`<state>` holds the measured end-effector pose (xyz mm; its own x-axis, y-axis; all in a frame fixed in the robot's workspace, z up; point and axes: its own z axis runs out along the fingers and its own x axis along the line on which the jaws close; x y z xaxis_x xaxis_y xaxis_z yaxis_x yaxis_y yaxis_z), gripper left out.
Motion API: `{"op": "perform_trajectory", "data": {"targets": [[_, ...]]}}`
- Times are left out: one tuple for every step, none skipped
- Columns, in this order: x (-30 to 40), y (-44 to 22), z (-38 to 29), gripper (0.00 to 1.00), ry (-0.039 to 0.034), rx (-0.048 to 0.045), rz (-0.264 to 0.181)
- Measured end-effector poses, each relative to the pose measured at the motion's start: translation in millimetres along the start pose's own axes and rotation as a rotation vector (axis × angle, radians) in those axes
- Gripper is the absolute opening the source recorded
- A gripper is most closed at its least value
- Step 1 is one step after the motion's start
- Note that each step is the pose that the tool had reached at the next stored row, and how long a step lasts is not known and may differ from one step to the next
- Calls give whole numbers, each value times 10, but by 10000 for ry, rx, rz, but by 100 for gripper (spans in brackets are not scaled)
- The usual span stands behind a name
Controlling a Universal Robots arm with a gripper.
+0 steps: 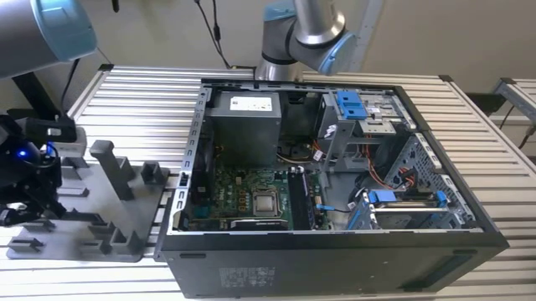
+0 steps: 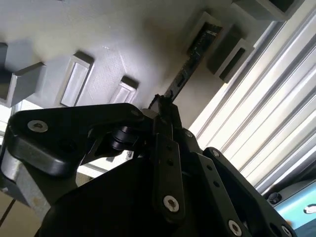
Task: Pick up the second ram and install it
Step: 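Pick up the second ram and move it above second insertion slot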
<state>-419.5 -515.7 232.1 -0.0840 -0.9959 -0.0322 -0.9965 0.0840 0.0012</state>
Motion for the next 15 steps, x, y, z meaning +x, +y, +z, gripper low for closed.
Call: {"op": "perform_trajectory", "data": {"targets": [[0,0,-17,14,0,0,0],[-1,0,-34,14,0,0,0],[-2,0,-49,14,1,0,0],[-2,0,-67,14,1,0,0],[-3,0,-83,14,0,0,0],[-3,1,-96,14,0,0,1],[-3,1,-107,14,0,0,1],[-4,1,-118,14,0,0,1],[-4,1,-128,14,1,-1,1],[-5,1,-137,14,1,0,1],[-5,1,-146,14,0,0,1],[-5,1,-155,14,0,1,1],[-6,1,-166,14,0,0,1],[-6,1,-176,14,1,0,1],[-6,1,-186,14,1,-1,1]]}}
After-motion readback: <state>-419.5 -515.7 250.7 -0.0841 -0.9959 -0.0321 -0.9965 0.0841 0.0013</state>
